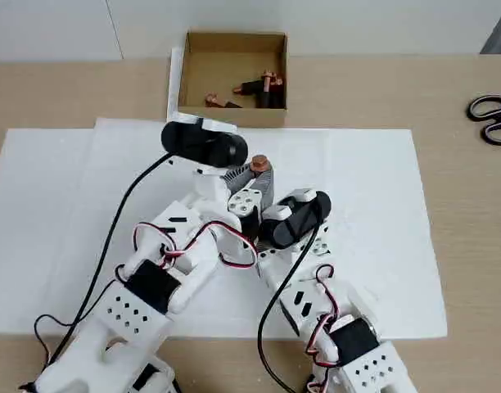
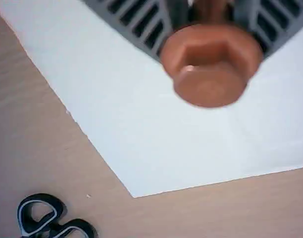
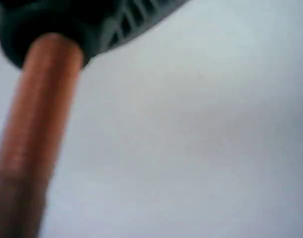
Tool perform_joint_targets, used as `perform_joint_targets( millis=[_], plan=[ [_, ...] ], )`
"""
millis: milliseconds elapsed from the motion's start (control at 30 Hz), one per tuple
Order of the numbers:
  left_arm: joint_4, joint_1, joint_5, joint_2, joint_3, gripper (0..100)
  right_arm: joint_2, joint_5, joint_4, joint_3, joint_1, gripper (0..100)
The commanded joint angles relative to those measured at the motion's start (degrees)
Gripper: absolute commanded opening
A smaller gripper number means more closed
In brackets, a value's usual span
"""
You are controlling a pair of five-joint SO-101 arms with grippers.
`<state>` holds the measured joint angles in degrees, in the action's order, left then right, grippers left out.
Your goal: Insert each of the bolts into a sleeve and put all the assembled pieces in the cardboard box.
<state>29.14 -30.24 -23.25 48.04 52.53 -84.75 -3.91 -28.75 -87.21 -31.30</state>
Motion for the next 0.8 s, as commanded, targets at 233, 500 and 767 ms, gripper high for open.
perform_joint_targets(
  millis=[233, 500, 767],
  plan=[
    [-0.09, -2.55, -0.18, 1.58, 1.1, 0, -1.19, -0.44, 2.59, 0.44, -0.04, 0.4],
    [0.0, -2.81, 0.09, 1.49, 2.24, 0, -1.19, -0.35, 2.77, 0.44, -0.04, 0.4],
    [0.09, -2.99, 5.01, 1.41, 8.13, 0, -1.19, -0.35, 2.77, 0.44, -0.04, 0.4]
  ],
)
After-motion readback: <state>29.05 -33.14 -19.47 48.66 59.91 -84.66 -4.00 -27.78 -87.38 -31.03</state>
